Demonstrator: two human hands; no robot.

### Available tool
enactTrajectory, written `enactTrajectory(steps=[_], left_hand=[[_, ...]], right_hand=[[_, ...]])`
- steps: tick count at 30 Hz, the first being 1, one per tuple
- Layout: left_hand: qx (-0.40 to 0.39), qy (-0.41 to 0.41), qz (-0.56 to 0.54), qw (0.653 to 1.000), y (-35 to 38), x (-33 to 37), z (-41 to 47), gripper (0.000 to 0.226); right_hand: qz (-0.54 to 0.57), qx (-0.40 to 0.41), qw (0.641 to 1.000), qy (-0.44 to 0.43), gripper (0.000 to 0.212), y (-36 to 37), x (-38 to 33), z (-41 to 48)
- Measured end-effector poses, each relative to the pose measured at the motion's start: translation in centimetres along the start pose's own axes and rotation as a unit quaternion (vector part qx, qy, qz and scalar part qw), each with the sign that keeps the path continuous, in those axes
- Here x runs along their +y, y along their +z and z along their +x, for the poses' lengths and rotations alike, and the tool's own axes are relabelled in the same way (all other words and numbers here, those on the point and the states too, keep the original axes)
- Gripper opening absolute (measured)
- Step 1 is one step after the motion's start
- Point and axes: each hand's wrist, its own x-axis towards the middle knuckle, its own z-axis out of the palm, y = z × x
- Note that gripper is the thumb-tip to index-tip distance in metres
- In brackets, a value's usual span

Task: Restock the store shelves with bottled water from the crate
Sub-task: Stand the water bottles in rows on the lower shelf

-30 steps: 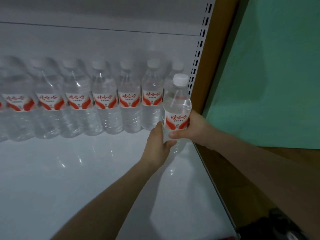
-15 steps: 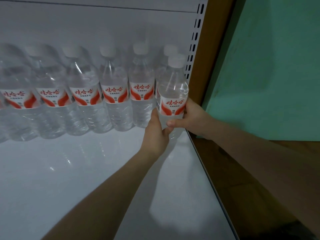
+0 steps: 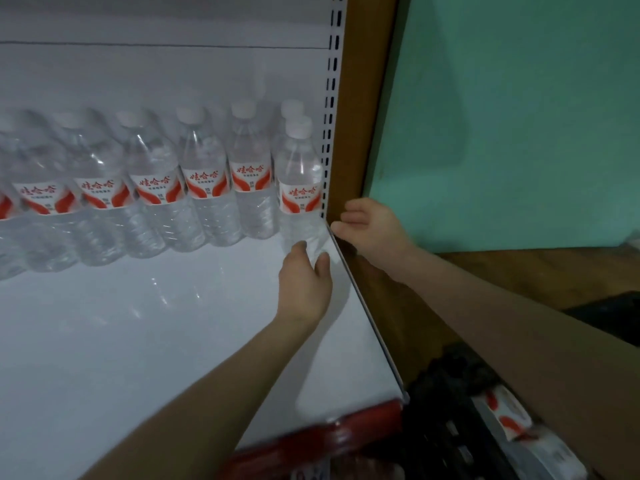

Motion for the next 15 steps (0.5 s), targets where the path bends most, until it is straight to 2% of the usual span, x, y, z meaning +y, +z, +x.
enactTrajectory(steps=[3,6,10,12,14,15], left_hand=[[-0.013,0.059,0.010,0.998,0.5,1.4,-3.5,0.037],[-0.047,0.165,-0.008,0.985,1.3,3.3,-8.0,0.027],[-0.140,0.324,0.050,0.934,3.3,5.5,-13.1,0.025],[-0.215,0.362,0.091,0.903,4.5,6.1,-14.8,0.024],[-0.291,0.354,0.130,0.879,5.7,6.6,-15.7,0.023],[-0.324,0.344,0.152,0.868,6.3,6.8,-16.0,0.025]], right_hand=[[0.023,0.056,0.998,0.003,0.035,-2.8,0.4,-4.3],[0.092,0.111,0.989,0.003,0.005,-5.9,1.2,-9.4],[0.130,0.205,0.970,0.012,0.017,-10.6,3.7,-16.3],[0.061,0.184,0.979,0.061,0.018,-12.0,6.1,-19.1],[-0.037,0.113,0.978,0.169,0.020,-12.7,9.4,-21.2],[-0.070,0.080,0.966,0.236,0.024,-12.8,11.1,-22.1]])
